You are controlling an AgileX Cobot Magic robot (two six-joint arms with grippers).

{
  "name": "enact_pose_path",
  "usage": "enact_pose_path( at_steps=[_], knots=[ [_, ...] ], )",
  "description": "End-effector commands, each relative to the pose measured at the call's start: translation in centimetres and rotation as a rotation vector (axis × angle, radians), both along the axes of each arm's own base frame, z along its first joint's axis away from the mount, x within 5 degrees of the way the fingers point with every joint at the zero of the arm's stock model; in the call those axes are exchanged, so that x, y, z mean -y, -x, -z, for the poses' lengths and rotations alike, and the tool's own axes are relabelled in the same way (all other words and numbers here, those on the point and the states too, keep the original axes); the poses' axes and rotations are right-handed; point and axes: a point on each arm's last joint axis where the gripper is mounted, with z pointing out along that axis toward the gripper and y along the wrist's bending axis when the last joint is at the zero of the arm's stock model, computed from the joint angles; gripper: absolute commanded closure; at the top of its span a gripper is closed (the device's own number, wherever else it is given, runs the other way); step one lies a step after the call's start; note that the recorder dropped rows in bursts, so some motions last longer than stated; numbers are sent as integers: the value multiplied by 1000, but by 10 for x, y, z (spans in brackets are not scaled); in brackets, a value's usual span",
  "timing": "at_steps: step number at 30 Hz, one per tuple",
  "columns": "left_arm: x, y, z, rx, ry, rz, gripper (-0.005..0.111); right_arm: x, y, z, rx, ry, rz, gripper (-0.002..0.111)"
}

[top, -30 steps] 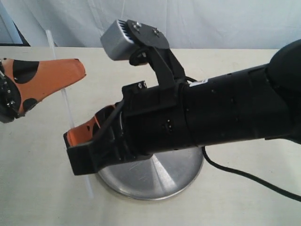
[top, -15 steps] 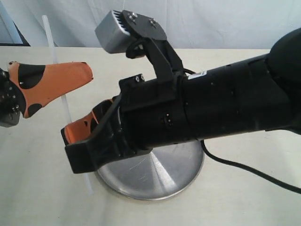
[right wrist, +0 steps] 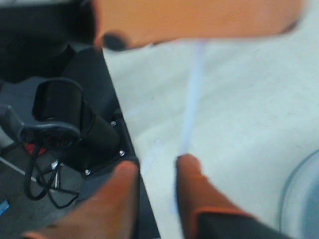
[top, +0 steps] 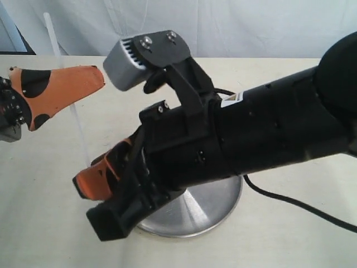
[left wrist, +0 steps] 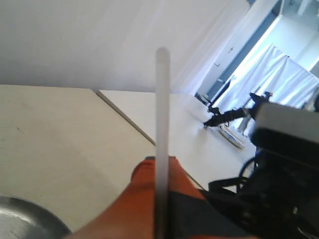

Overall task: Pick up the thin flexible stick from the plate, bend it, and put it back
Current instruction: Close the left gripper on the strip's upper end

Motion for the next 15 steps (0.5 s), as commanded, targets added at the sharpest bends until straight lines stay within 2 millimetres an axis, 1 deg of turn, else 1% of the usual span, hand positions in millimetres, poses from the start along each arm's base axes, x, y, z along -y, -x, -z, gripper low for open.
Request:
enact_pose_path(
  at_steps=[1,3,6,10,12,13,15],
  knots=[
    [-1,-3,-2,-3,18,-23,107,1,0,3,6,24,13,48],
    [-1,-3,-2,-6,28,-23,107,-1,-4,8,-17,38,37,48],
    [-1,-2,-3,-9,34,-19,107,-7,-10,21,-56,62,53,52],
    [0,-1,-2,-9,31,-8,107,-17,-20,39,-162,55,112,57],
    [0,-1,0,-6,7,-3,107,-20,-21,43,-217,33,133,68],
    [0,-1,1,-6,-9,-6,107,-21,-21,42,-236,22,137,79],
    [0,-1,5,1,-67,-4,107,-21,-20,42,-239,19,122,106]
  ],
)
